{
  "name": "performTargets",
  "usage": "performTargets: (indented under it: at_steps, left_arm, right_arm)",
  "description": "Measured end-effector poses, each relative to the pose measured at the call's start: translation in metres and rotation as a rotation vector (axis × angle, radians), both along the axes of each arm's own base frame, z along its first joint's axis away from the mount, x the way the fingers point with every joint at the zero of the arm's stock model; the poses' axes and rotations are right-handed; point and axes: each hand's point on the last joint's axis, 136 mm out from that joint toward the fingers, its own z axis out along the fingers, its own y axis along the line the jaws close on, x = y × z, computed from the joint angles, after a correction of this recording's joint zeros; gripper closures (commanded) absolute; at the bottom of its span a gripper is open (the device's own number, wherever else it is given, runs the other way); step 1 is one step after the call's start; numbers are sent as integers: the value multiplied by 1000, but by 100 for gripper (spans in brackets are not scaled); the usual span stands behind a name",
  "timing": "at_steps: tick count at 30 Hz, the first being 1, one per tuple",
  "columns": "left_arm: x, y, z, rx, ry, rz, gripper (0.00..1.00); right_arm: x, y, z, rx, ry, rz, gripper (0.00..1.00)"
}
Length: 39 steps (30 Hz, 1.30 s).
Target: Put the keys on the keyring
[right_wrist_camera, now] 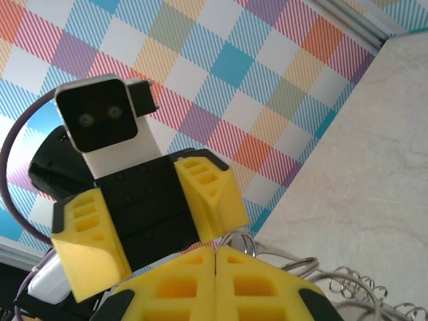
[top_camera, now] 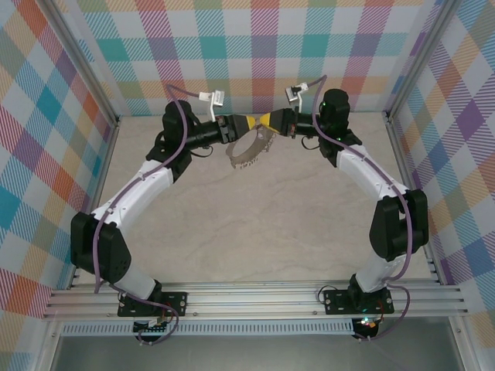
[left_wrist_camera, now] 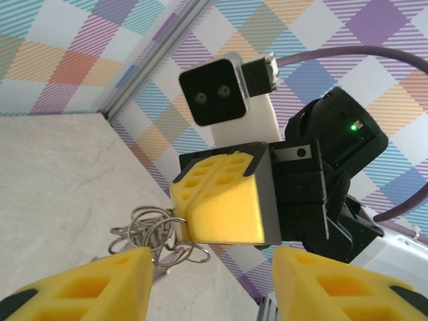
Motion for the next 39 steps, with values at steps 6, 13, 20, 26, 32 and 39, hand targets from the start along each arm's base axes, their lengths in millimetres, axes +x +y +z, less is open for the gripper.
performTargets:
  at_steps: [6, 13, 20, 26, 32, 39]
  left_arm:
    - [6, -5, -12, 10, 25, -20, 52]
    - [11, -8, -18, 14, 33, -44, 55]
    - [12, -14, -15, -15, 28, -89, 72]
    - [16, -22, -18, -60, 43, -140, 100]
    - [19, -25, -20, -94, 55, -144, 100]
    - [20, -25, -15, -122, 56, -138, 100]
  right_arm:
    - [-2, 0, 3, 8, -15, 11, 100]
    - [-5, 1, 2, 12, -26, 26, 100]
    - [-5, 0, 2, 18, -26, 26, 100]
    - [4, -9, -1, 24, -21, -10, 100]
    - [7, -12, -3, 26, -22, -27, 100]
    - [8, -12, 0, 35, -26, -35, 100]
